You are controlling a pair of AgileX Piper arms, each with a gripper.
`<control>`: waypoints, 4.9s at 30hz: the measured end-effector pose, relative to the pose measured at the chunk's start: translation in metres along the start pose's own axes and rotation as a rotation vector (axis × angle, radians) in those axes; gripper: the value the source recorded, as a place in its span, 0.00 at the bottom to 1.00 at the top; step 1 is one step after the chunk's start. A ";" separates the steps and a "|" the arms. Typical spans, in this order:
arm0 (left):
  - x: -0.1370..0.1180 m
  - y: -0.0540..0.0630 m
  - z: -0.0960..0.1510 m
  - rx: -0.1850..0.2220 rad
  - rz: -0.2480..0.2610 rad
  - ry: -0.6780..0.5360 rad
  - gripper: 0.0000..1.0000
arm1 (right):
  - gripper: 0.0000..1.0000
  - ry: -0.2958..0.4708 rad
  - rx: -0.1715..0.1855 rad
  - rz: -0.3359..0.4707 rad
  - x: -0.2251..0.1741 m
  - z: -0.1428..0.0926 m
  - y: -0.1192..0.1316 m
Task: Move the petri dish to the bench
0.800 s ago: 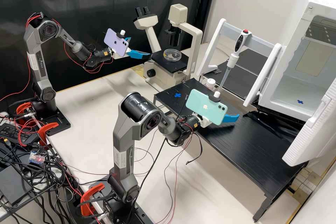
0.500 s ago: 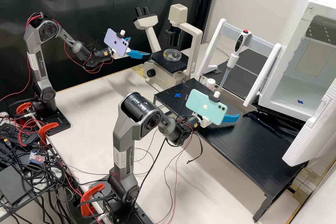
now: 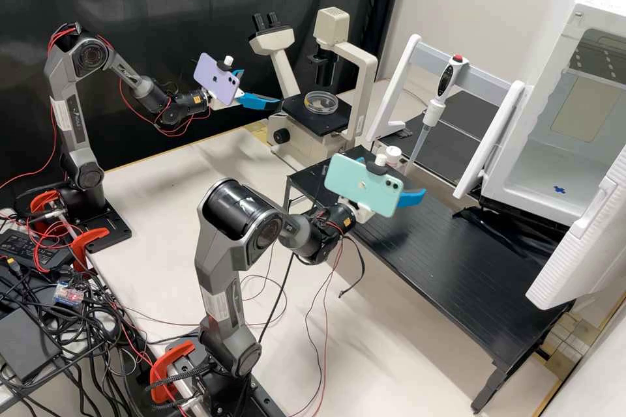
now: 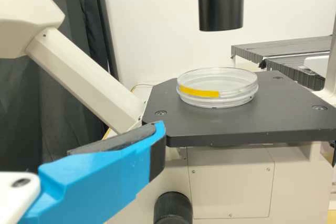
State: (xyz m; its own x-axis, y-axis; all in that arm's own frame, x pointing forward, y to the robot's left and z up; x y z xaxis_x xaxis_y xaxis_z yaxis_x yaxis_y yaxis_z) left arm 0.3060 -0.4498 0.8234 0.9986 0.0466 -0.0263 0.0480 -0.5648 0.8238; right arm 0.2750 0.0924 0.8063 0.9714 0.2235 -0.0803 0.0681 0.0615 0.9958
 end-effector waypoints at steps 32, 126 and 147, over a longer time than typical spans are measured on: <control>0.000 0.000 0.000 0.000 0.000 0.000 1.00 | 1.00 0.371 -0.198 -0.242 0.078 -0.144 -0.083; 0.000 0.000 0.000 0.000 0.000 0.000 1.00 | 1.00 0.126 -0.052 -0.451 0.198 -0.150 -0.166; 0.000 0.000 0.000 0.000 0.000 0.000 1.00 | 0.00 0.089 -0.008 -0.463 0.199 -0.139 -0.186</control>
State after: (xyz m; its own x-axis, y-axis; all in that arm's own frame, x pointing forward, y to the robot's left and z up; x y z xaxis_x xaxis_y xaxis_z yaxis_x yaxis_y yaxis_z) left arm 0.3060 -0.4498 0.8234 0.9986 0.0466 -0.0263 0.0480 -0.5648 0.8238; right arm 0.4243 0.2605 0.5991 0.8160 0.2529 -0.5198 0.4877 0.1816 0.8539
